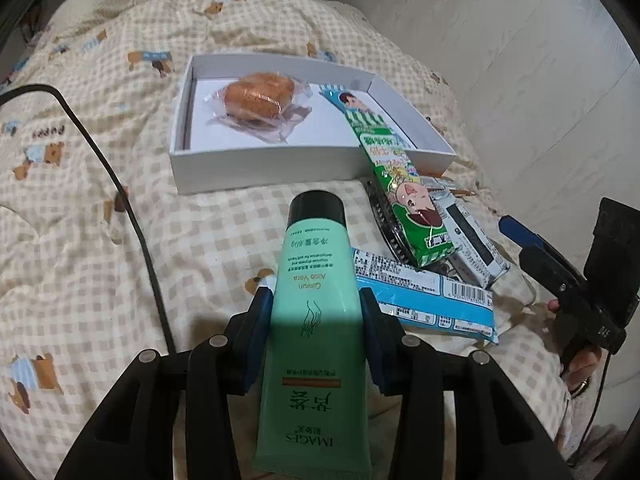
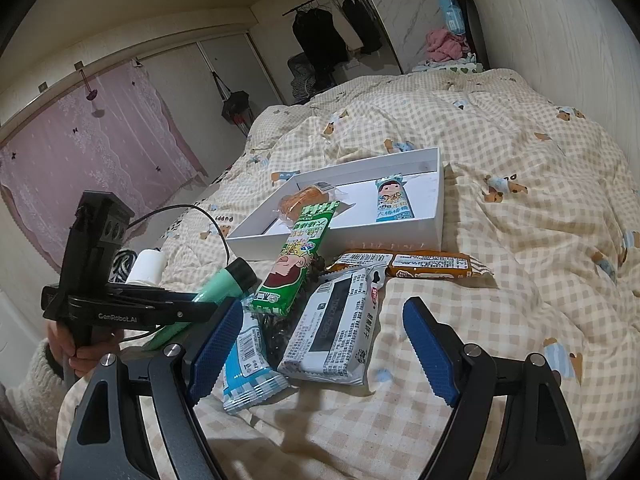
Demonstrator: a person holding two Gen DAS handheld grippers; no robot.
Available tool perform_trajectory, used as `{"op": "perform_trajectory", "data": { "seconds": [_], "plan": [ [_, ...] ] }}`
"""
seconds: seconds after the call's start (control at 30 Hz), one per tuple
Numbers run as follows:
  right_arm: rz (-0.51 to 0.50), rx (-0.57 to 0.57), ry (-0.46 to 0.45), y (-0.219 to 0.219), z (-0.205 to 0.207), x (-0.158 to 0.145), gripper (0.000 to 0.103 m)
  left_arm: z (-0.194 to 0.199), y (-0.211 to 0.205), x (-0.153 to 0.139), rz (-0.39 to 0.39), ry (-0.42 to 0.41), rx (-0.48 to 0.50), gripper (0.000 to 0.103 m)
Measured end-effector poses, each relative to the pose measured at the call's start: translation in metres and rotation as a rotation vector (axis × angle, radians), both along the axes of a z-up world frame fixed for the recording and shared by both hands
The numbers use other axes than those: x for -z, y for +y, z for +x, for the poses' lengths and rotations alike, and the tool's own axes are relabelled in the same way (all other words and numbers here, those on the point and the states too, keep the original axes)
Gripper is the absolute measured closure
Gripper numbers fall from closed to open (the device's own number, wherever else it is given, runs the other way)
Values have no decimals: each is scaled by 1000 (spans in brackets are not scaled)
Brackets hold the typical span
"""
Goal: Organize objects
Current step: 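Grasp the green IMAGES tube with the left gripper and lift it, then hold the green IMAGES tube up with the left gripper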
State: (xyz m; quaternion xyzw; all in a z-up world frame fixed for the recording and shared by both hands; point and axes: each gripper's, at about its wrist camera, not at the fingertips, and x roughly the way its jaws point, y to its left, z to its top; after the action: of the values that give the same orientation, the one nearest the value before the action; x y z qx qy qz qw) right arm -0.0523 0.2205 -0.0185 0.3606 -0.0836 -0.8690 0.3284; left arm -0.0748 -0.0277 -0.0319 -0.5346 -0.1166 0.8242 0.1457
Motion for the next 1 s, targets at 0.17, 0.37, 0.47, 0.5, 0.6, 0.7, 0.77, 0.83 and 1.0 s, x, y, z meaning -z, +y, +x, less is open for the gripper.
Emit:
{"op": "perform_trajectory", "data": {
  "seconds": [0.17,0.37,0.47,0.5,0.6,0.7,0.77,0.83,1.0],
  "plan": [
    [0,0,-1,0,0,0,20,0,1,6,9,-7,12,55],
    [0,0,0,0,0,0,20,5,-7,4,56,19,-28,56],
    [-1,-1,-1,0,0,0,20,11,-9,-8,51,75,-55,56],
    [-1,-1,-2,0,1,1,20,13,-10,-14,59,97,-64,56],
    [-2,-1,-2,0,1,1,20,20,-15,-32,106,163,-86,56],
    [-2,-1,-2,0,0,1,20,29,-18,-53,112,246,-105,56],
    [-2,-1,-3,0,0,1,20,37,-15,-64,73,298,-111,56],
    [-3,-1,-4,0,0,1,20,43,-10,-72,36,349,-105,56],
    [-3,-2,-4,0,0,1,20,57,9,-79,-27,477,-80,56]
  ]
}}
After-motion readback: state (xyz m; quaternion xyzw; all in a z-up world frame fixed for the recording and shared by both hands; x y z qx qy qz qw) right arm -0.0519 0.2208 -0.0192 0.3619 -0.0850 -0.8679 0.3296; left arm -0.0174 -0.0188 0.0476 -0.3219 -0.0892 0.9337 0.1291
